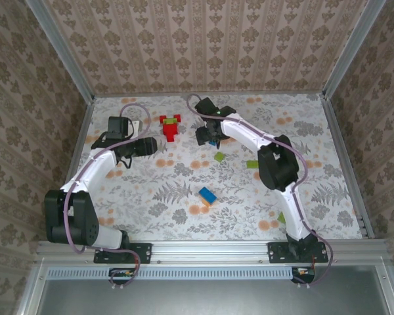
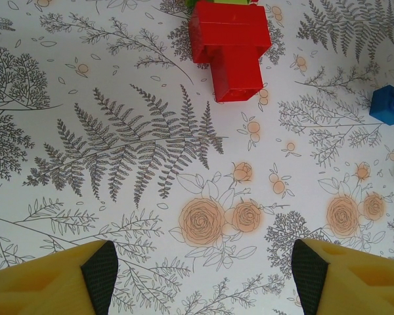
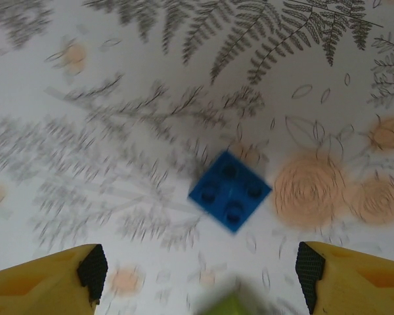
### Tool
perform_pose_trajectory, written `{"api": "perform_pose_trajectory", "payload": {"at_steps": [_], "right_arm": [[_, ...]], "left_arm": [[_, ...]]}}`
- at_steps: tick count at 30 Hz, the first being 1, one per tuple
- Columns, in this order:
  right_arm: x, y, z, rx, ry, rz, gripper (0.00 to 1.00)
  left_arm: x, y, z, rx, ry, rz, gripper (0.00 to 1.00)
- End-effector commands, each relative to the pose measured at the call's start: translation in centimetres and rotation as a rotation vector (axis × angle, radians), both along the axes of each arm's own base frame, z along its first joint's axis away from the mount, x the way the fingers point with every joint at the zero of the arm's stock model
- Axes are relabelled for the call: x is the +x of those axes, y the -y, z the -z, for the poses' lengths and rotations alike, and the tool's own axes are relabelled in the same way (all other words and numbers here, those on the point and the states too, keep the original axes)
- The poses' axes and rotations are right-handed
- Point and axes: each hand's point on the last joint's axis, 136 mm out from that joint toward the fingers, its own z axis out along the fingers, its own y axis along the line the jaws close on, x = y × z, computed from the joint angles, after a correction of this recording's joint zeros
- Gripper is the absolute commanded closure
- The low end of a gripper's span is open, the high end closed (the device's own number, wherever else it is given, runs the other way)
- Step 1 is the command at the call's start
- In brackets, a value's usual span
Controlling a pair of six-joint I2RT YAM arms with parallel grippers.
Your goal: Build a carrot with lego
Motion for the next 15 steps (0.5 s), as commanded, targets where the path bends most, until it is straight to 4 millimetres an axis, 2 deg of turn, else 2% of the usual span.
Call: {"api": "perform_pose_trajectory", "payload": {"at_steps": [1, 9, 15], "right_arm": [[0.6, 0.5, 1.0, -0.012, -0.033, 0.088, 0.22], [0.9, 0.7, 4.4, -0.005, -0.087, 0.118, 0.24], [0.8, 0.6, 5.3, 0.010, -0.095, 0.122, 0.35]], "left_arm": [[-0.1, 0.1, -0.7, -0.007, 0.026, 0.009, 0.27], [0.1, 0.1, -0.4, -0.003, 0.019, 0.008, 0.27], [0.4, 0.2, 0.0, 0.001, 0.010, 0.011, 0.27]]}}
